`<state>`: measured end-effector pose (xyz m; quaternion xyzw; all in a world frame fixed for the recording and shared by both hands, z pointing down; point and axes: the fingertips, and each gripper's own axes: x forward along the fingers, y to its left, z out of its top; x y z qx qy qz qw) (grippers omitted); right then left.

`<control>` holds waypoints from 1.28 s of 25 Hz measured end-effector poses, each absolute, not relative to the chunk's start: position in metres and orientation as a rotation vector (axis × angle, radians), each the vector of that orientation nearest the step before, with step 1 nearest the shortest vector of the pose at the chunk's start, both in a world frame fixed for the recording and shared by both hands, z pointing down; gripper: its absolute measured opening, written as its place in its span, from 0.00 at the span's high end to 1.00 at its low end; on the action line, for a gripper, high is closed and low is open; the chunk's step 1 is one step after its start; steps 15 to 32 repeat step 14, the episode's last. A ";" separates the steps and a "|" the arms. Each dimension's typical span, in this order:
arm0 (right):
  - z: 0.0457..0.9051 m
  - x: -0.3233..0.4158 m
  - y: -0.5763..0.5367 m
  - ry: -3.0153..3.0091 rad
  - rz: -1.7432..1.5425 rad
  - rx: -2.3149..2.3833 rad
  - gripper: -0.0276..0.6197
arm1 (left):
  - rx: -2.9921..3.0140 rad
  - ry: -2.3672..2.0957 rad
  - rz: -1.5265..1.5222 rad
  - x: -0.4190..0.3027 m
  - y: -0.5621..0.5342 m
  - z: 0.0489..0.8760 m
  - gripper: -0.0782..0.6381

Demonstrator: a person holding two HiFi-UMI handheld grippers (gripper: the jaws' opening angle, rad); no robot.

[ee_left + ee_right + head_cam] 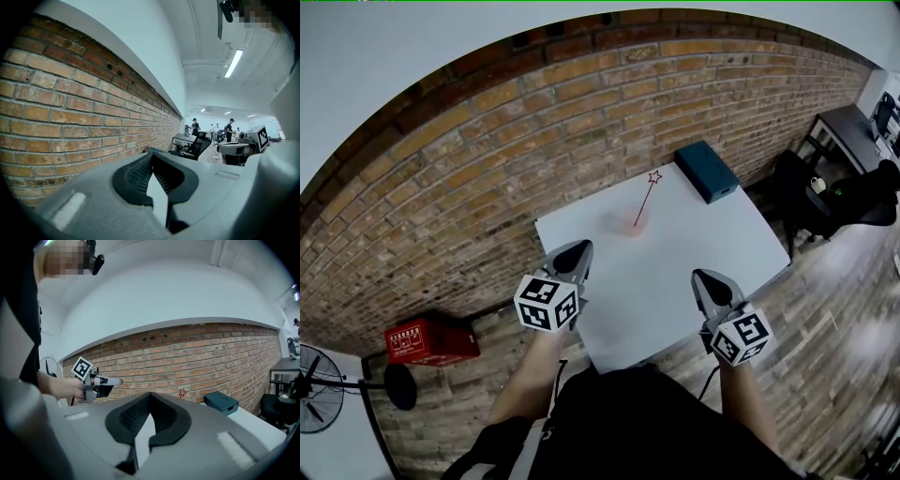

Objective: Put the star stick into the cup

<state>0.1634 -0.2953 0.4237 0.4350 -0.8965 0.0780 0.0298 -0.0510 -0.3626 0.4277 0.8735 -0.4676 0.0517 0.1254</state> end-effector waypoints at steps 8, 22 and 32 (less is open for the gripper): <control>0.428 0.160 -0.295 -2.758 0.286 1.353 0.96 | 2.541 -1.343 0.160 -0.053 -0.364 0.434 0.88; 0.425 0.154 -0.294 -2.756 0.291 1.364 0.96 | 2.547 -1.332 0.164 -0.058 -0.365 0.436 0.88; 0.425 0.154 -0.294 -2.756 0.291 1.364 0.96 | 2.547 -1.332 0.164 -0.058 -0.365 0.436 0.88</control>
